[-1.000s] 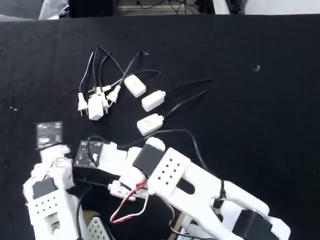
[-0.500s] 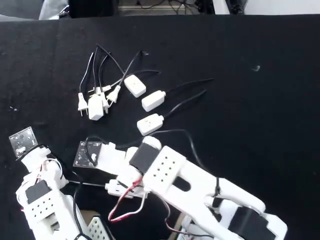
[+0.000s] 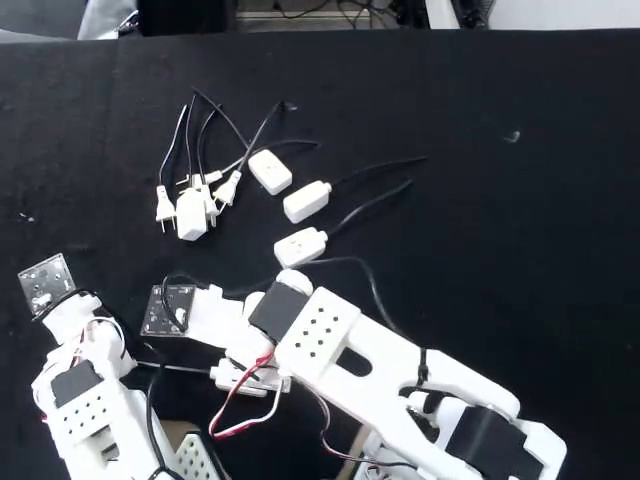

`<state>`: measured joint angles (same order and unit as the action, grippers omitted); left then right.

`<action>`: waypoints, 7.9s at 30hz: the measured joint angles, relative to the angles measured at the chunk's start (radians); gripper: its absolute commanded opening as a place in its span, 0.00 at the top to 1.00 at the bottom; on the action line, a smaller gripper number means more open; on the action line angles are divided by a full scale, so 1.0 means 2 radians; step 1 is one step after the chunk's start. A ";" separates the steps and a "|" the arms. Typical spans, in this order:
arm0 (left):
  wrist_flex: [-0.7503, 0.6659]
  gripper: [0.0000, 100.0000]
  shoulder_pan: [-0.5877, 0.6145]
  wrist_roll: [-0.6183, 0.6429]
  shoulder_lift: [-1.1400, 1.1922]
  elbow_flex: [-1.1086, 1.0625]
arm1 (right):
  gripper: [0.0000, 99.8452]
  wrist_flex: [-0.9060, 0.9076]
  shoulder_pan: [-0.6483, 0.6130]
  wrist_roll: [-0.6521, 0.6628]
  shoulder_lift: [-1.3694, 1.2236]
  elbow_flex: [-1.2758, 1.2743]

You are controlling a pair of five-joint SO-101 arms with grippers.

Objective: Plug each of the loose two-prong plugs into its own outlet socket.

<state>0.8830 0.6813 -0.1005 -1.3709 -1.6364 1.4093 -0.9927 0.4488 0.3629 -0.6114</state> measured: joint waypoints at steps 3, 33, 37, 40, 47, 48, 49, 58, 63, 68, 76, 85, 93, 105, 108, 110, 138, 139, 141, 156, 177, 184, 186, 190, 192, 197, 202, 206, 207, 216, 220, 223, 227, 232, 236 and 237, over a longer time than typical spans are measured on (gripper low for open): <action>0.000 0.97 0.000 0.000 0.000 0.000 | 0.99 0.002 0.000 0.003 0.000 0.000; 0.000 0.97 0.000 0.000 0.000 0.000 | 0.99 0.052 0.000 0.044 -0.047 0.054; 0.000 0.97 0.000 0.000 0.000 0.000 | 0.99 0.049 0.000 0.044 -0.048 0.056; 0.000 0.97 0.000 0.000 0.000 0.000 | 0.99 0.045 0.000 0.044 -0.051 0.056; 0.000 0.97 0.000 0.000 0.000 0.000 | 0.99 0.045 0.000 0.045 -0.052 0.057; 0.000 0.97 0.000 0.000 0.000 0.000 | 0.99 0.045 0.000 0.046 -0.052 0.057; 0.000 0.97 0.000 0.000 0.000 0.000 | 0.99 0.045 0.000 0.053 -0.052 0.057; 0.000 0.97 0.000 0.000 0.000 0.000 | 0.99 0.039 0.000 0.071 -0.052 0.057; 0.000 0.97 0.000 0.000 0.000 0.000 | 0.99 0.036 0.000 0.081 -0.052 0.057; 0.000 0.97 0.000 0.000 0.000 0.000 | 0.99 0.023 0.020 0.081 -0.052 0.057; 0.000 0.97 0.000 0.000 0.000 0.000 | 0.99 0.023 0.019 0.081 -0.052 0.057; 0.000 0.97 0.000 0.000 0.000 0.000 | 0.99 0.040 0.019 0.081 -0.052 0.057; 0.000 0.97 0.000 0.000 0.000 0.000 | 0.99 0.040 0.001 0.076 -0.052 0.057; 0.000 0.97 0.000 0.000 0.000 0.000 | 0.99 0.039 0.007 0.073 -0.052 0.057; 0.000 0.97 0.000 0.000 0.000 0.000 | 0.99 0.034 0.019 0.077 -0.052 0.057; 0.000 0.97 0.000 0.000 0.000 0.000 | 0.99 0.030 0.020 0.077 -0.052 0.057; 0.000 0.97 0.000 0.000 0.000 0.000 | 0.99 0.030 0.007 0.049 -0.051 0.044; 0.000 0.97 0.000 0.000 0.000 0.000 | 0.99 0.028 0.000 0.048 -0.051 0.037; 0.000 0.97 0.000 0.000 0.000 0.000 | 0.99 0.018 -0.002 0.042 -0.051 0.026; 0.000 0.97 0.002 0.000 0.000 0.000 | 0.99 0.030 0.002 0.050 -0.075 0.056; -0.016 0.97 0.048 0.001 0.000 0.000 | 0.99 0.037 -0.024 0.020 -0.151 0.126; -0.016 0.97 0.048 0.001 0.000 0.000 | 0.99 0.025 -0.025 0.018 -0.117 0.079; -0.016 0.97 0.048 0.001 0.000 0.000 | 0.99 0.018 -0.025 0.018 -0.114 0.075; -0.016 0.97 0.048 0.001 0.000 0.000 | 0.99 0.002 -0.025 0.018 -0.120 0.074; -0.018 0.97 0.048 0.001 0.000 0.000 | 0.99 -0.004 -0.028 0.018 -0.127 0.075; -0.018 0.97 0.048 0.001 0.000 0.000 | 0.99 -0.012 -0.057 0.000 -0.130 0.076; -0.018 0.97 0.048 0.001 0.000 0.000 | 0.99 -0.014 -0.061 -0.002 -0.133 0.076; -0.018 0.97 0.048 0.001 0.000 0.000 | 0.99 -0.015 -0.058 -0.002 -0.133 0.074; -0.018 0.97 0.048 0.001 0.000 0.000 | 0.99 -0.015 -0.056 -0.004 -0.133 0.073; -0.018 0.97 0.048 0.001 0.000 0.000 | 0.99 -0.019 -0.054 -0.004 -0.133 0.067; -0.018 0.97 0.048 0.001 0.000 0.000 | 0.99 -0.025 -0.054 -0.004 -0.121 0.051; -0.018 0.97 0.048 0.001 0.000 0.000 | 0.99 -0.031 -0.055 -0.005 -0.104 0.032; -0.018 0.97 0.048 0.001 0.000 0.000 | 0.99 -0.040 -0.055 -0.005 -0.100 0.025; -0.018 0.97 0.048 0.001 0.000 0.000 | 0.99 -0.052 -0.055 -0.005 -0.100 0.018; -0.018 0.97 0.048 0.001 0.000 0.000 | 0.99 -0.055 -0.053 -0.005 -0.099 0.012; -0.018 0.97 0.048 0.001 0.000 0.000 | 0.99 -0.055 -0.049 -0.005 -0.099 0.012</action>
<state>0.8477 0.7779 -0.0990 -1.3709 -1.6364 1.2988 -1.0909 0.4396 0.1649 -0.5884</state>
